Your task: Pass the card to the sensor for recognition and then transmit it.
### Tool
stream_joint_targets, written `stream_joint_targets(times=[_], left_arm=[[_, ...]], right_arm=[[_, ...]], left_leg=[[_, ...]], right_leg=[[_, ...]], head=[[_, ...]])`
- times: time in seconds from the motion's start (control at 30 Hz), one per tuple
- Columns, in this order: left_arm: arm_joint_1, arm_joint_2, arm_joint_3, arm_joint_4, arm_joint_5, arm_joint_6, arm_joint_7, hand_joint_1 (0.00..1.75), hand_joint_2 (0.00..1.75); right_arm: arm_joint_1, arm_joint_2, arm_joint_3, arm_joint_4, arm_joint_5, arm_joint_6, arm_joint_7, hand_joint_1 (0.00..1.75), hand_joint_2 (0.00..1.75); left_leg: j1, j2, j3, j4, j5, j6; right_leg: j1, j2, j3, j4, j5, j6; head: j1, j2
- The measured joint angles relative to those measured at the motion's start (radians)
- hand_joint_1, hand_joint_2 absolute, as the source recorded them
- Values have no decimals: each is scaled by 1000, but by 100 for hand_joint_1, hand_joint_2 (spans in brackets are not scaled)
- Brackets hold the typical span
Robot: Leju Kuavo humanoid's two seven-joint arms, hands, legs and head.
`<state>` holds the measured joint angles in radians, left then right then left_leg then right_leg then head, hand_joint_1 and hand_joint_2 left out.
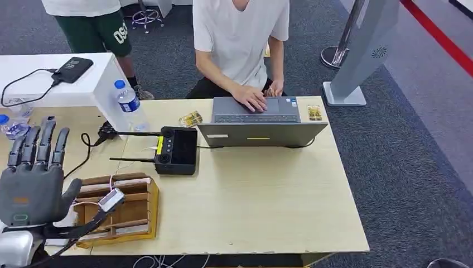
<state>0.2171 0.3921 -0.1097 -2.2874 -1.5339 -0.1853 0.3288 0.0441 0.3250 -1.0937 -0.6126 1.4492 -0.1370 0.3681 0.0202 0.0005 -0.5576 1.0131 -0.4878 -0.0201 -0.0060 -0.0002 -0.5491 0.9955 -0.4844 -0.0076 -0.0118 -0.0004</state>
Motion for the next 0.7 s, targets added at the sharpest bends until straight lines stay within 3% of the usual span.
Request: stream_joint_targets(times=[0.07,0.2,0.33,0.43,0.53,0.7], left_arm=[[81,-38,68,-36,0,33,-55,0,175],[213,-155,209,-87,0,93,-190,0,175],[251,-338,378,-128,0,129,-428,0,175],[218,-501,561,-142,1,132,-614,0,175],[186,-599,708,-143,3,128,-664,0,175],[105,-675,920,-127,17,102,-660,0,175]], right_arm=[[0,0,0,2,-23,-6,8,0,175],[-1,0,0,8,-59,-22,18,0,175],[-1,0,11,9,-111,-31,42,0,175],[-3,-1,36,9,-157,-34,62,0,175],[-5,-2,59,9,-177,-34,70,0,175],[-9,-5,99,4,-217,-29,84,0,175]], left_leg=[[0,0,0,0,0,-1],[0,0,0,0,-2,2],[0,-1,0,0,-2,2],[-1,-1,0,1,-2,2],[0,-1,1,1,-2,2],[0,-1,2,1,-2,2]], right_leg=[[0,0,0,0,0,0],[0,-1,0,0,-1,1],[0,-1,1,0,-1,1],[0,-1,1,0,-1,1],[0,-1,1,0,-1,1],[0,-1,1,0,-1,1]], head=[[0,0],[0,0],[0,0],[0,0],[0,0],[0,0]])
